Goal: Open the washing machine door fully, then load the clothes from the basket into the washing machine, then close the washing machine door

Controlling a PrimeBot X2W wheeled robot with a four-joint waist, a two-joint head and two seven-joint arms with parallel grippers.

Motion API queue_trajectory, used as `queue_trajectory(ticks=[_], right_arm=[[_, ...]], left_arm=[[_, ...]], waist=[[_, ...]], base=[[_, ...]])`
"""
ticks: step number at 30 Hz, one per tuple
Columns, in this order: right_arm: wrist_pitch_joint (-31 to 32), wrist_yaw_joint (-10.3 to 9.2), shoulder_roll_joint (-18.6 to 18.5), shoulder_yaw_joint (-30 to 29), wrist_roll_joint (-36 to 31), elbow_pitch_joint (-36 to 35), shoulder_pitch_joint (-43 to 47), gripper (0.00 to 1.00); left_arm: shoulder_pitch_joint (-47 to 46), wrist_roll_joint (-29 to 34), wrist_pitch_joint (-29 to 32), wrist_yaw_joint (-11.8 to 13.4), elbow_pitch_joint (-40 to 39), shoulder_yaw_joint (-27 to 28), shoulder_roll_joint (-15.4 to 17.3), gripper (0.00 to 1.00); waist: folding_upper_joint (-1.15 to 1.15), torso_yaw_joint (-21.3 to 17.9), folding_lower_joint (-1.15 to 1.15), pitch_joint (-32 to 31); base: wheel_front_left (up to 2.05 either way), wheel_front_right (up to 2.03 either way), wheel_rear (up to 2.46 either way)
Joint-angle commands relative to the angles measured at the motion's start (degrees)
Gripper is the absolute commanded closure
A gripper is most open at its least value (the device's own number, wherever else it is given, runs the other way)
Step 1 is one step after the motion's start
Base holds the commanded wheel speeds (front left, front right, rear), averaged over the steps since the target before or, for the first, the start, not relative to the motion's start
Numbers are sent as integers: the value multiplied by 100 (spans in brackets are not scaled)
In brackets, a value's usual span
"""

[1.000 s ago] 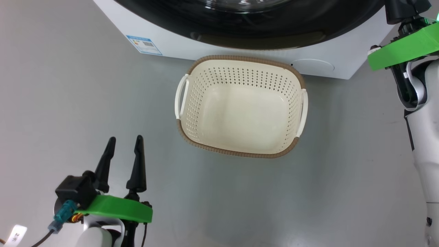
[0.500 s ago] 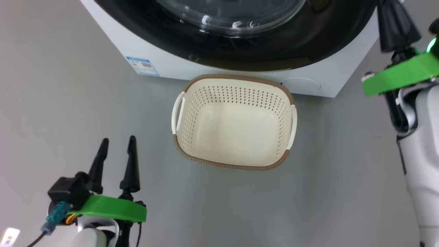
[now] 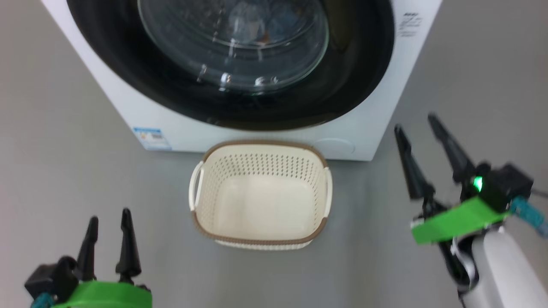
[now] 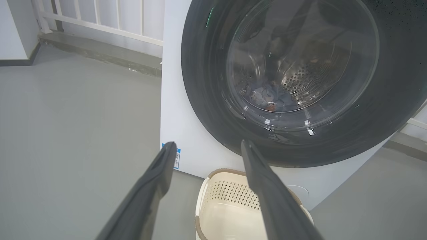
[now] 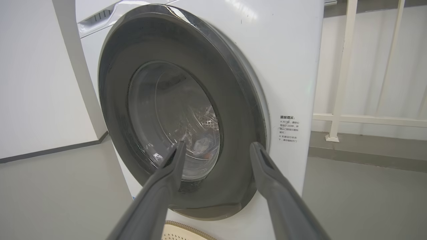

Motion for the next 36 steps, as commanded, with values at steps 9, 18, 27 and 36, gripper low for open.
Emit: queue_trajectory(ticks=[9, 18, 27, 36], right_arm=[[-21, -33, 75, 266, 61, -573, 1455, 0], [-21, -33, 75, -53, -92, -864, 2009, 0], [-21, -33, 143, -420, -269, -679, 2386, 0], [-21, -33, 287, -686, -342, -472, 2495, 0]], left_arm=[[506, 94, -37, -62, 104, 264, 105, 0], [737, -4, -37, -121, 103, 159, 105, 0], [828, 285, -37, -91, 133, 256, 105, 0], [889, 437, -37, -51, 71, 229, 105, 0]], waist=[[0, -907, 0, -1095], [0, -1108, 0, -1295], [0, -1037, 0, -1415], [0, -950, 0, -1455]], base=[[0, 0, 0], [0, 0, 0], [0, 0, 0], [0, 0, 0]])
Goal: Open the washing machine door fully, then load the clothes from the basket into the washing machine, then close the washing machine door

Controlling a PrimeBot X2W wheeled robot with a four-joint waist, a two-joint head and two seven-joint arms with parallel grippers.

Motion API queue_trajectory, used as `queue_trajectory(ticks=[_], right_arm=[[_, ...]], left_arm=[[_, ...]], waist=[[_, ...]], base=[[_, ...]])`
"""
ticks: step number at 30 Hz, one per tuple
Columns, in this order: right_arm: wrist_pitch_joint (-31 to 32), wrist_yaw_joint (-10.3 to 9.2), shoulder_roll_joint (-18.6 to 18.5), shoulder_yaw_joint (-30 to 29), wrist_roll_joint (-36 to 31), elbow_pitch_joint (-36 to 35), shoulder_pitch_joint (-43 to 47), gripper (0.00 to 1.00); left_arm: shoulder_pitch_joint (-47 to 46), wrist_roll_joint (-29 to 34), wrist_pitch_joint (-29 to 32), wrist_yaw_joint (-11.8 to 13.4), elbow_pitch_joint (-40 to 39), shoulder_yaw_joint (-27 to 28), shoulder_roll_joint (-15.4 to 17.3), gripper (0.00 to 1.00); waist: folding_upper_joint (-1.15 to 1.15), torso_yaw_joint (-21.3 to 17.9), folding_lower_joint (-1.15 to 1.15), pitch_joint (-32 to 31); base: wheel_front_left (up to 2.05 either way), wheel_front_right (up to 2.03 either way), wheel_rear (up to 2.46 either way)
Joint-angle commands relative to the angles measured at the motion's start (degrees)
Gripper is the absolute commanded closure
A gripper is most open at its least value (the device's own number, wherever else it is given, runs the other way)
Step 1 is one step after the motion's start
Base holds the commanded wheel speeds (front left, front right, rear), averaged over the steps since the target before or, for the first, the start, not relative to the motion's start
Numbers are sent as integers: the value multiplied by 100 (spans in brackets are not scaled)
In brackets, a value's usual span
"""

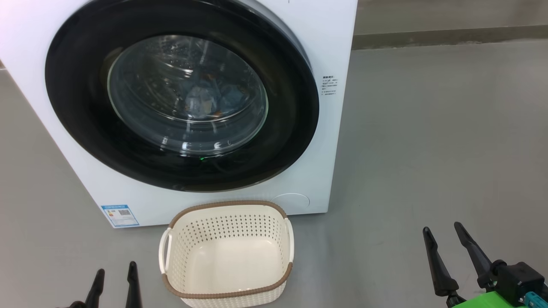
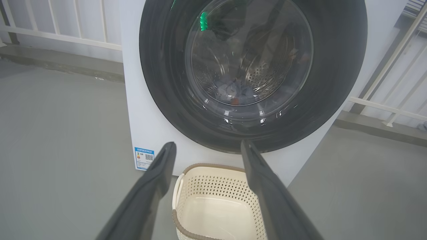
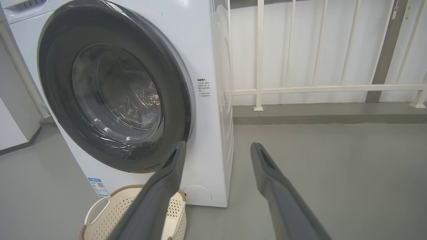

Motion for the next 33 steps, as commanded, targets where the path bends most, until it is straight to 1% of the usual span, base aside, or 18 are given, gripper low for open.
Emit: queue_trajectory(ticks=[1, 9, 16, 17, 22, 24, 28, 29, 33], right_arm=[[-26, -33, -42, 80, -93, -87, -49, 0], [-26, -33, 1, 55, -120, 174, -10, 0], [-26, -33, 28, 67, -122, 217, -20, 0], [0, 0, 67, -58, -30, 341, 7, 100], [11, 2, 146, -45, 5, 672, 42, 100], [47, 2, 150, -56, 129, 682, 21, 100], [118, 0, 160, -74, 382, 683, -7, 100], [135, 0, 162, -78, 446, 683, -12, 100], [201, -1, 171, -92, 696, 693, -45, 100]], left_arm=[[-125, 58, -37, 9, -157, 165, 75, 0], [-97, 117, -37, -5, -161, 161, 75, 0], [-85, 219, -37, 2, -169, 175, 75, 0], [5, 176, 0, 0, -13, 3, 1, 100], [88, 168, 19, 6, 288, -7, -110, 100], [55, 52, 63, 5, 305, 12, -107, 100], [20, -191, 134, 1, 298, 30, -101, 100], [15, -252, 150, 0, 294, 32, -100, 100], [-18, -493, 209, -3, 289, 39, -94, 100]], waist=[[0, 17, 0, -10], [0, 89, 0, -59], [0, 115, 0, -56], [0, 116, 0, -55], [0, 117, 0, -54], [0, 115, 1, -49], [0, 111, 13, -47], [0, 110, 13, -46], [0, 106, 1, -23]], base=[[0, 0, 0], [0, 0, 0], [0, 0, 0], [0, 0, 0], [0, 0, 0], [0, 0, 0], [0, 0, 0], [0, 0, 0], [0, 0, 0]])
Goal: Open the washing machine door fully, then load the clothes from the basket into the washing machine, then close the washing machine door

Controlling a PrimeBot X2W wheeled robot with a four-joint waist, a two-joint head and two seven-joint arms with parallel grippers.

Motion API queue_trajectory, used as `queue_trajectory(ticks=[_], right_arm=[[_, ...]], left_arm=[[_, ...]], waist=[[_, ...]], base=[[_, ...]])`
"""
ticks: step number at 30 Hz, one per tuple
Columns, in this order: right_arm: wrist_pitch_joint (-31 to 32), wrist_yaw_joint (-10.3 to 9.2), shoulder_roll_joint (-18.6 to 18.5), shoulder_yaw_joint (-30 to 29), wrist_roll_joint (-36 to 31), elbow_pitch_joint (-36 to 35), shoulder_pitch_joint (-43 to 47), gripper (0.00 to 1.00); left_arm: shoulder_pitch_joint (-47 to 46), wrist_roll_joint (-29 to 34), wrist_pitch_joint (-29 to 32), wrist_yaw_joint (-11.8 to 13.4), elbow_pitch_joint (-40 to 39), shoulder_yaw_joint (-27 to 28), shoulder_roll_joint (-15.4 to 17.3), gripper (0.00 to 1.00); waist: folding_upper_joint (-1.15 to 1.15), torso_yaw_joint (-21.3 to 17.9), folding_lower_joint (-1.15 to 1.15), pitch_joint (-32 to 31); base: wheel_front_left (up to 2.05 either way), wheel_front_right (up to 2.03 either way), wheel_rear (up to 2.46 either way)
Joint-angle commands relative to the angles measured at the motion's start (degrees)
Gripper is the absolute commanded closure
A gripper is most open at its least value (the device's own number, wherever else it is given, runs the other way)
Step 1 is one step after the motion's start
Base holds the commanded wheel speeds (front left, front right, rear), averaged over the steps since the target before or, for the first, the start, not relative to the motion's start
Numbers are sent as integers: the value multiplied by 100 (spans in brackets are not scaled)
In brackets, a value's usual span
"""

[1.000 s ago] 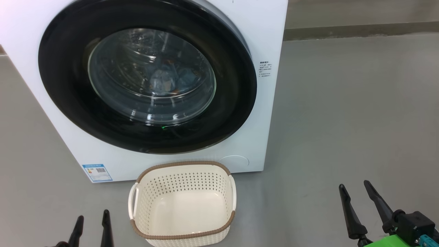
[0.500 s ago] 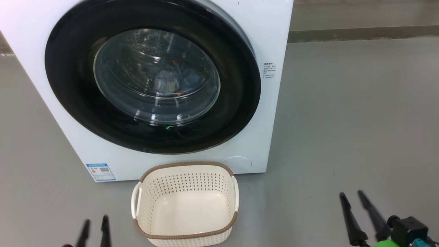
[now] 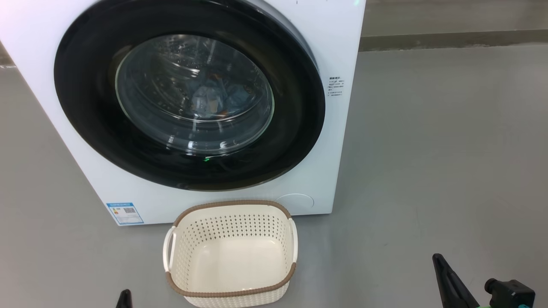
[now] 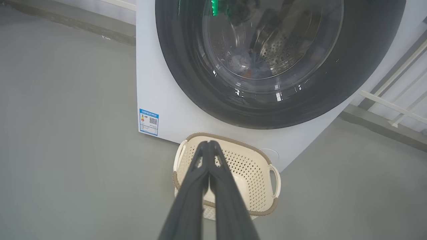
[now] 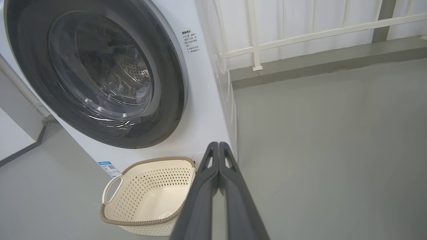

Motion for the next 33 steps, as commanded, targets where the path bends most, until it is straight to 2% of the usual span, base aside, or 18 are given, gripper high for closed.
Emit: queue_trajectory(ticks=[1, 33], right_arm=[[46, -3, -13, -33, 221, -122, -177, 100], [569, -12, 58, -153, 2180, -56, -436, 100]], left_arm=[[-210, -171, 53, -11, -133, 50, 67, 100], [-502, -2038, 567, -38, -151, 159, 113, 100]], waist=[[0, -2, 0, 11], [0, -33, -1, 108]], base=[[0, 0, 0], [0, 0, 0]])
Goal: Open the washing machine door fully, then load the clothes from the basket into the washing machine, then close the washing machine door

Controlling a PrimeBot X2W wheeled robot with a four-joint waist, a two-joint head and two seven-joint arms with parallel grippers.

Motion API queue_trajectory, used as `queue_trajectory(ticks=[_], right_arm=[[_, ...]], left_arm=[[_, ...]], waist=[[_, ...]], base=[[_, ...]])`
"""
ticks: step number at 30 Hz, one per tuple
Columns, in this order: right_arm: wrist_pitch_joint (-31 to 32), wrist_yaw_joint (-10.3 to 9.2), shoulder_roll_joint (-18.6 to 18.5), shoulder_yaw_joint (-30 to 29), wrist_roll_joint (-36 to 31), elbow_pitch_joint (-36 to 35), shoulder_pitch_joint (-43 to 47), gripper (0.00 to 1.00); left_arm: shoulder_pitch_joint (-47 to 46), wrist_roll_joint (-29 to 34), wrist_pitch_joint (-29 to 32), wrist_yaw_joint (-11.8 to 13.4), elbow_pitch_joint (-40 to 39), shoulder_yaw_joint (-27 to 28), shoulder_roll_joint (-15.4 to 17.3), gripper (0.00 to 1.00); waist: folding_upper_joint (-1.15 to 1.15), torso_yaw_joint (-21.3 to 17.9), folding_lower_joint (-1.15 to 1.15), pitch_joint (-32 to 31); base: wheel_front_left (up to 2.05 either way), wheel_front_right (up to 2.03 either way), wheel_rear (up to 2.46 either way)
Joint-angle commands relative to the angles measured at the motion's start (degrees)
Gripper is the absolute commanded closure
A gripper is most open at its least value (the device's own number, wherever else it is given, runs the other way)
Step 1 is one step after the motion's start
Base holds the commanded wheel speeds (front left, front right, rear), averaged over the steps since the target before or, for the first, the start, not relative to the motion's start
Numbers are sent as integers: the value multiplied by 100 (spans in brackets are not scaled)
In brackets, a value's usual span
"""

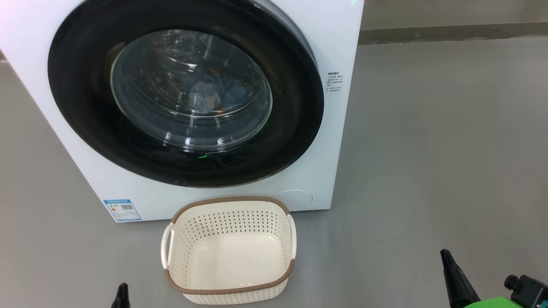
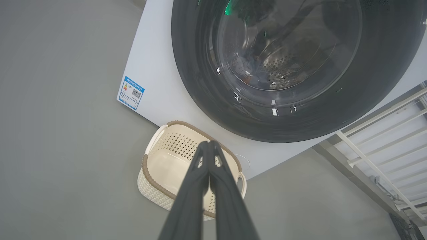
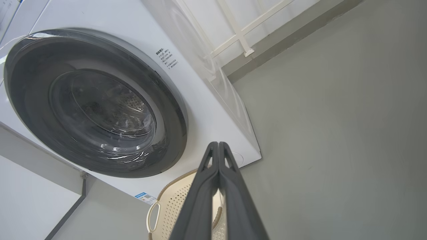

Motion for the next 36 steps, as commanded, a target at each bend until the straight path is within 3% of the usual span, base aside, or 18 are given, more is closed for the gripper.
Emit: queue_trajectory(ticks=[1, 36], right_arm=[[57, -13, -26, -4, 213, -126, -299, 100], [651, -23, 55, -143, 2421, -52, -589, 100]], left_arm=[[-293, -225, 56, -31, -146, 112, 94, 100], [-627, -2330, 644, -61, -159, 243, 146, 100]], waist=[[0, -2, -1, 7], [0, -37, -1, 115]], base=[[0, 0, 0], [0, 0, 0]])
